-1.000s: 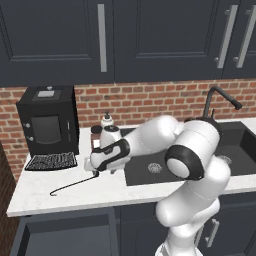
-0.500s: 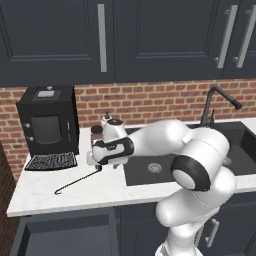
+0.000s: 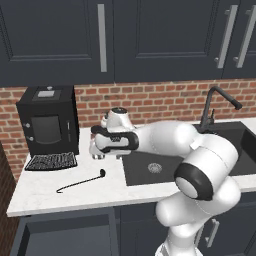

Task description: Pick the ladle from the drawer and place it on the counter.

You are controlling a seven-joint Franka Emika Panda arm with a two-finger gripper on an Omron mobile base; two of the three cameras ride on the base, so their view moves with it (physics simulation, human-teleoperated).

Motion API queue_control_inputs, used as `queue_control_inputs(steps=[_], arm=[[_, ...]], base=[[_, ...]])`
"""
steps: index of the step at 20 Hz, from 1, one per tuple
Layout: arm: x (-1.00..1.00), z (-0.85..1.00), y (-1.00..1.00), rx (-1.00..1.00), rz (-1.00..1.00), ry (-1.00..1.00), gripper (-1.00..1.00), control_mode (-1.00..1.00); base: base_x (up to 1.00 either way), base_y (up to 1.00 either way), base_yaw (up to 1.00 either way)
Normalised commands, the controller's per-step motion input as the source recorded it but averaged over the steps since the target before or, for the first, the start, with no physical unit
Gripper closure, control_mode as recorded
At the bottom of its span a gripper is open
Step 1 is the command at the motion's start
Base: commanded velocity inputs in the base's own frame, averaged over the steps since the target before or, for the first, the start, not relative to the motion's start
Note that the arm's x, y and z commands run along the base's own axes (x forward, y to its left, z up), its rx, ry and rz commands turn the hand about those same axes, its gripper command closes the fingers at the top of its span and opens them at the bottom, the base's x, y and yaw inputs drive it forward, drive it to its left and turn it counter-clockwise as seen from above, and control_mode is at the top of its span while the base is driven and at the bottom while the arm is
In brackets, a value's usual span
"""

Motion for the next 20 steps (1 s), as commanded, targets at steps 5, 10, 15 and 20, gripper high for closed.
queue_control_inputs(steps=[5, 10, 15, 20], arm=[[0.01, 0.44, -0.15, 0.00, 0.00, 0.00, -1.00, -1.00], [-0.43, 0.65, -0.59, 0.00, 0.00, 0.00, -1.00, -1.00], [-0.93, 0.23, -0.82, -0.01, 0.02, -0.03, -1.00, -1.00], [-1.00, 0.00, -0.61, -0.02, 0.00, -0.10, -1.00, -1.00]], base=[[0.00, 0.00, 0.00], [0.00, 0.00, 0.00], [0.00, 0.00, 0.00], [0.00, 0.00, 0.00]])
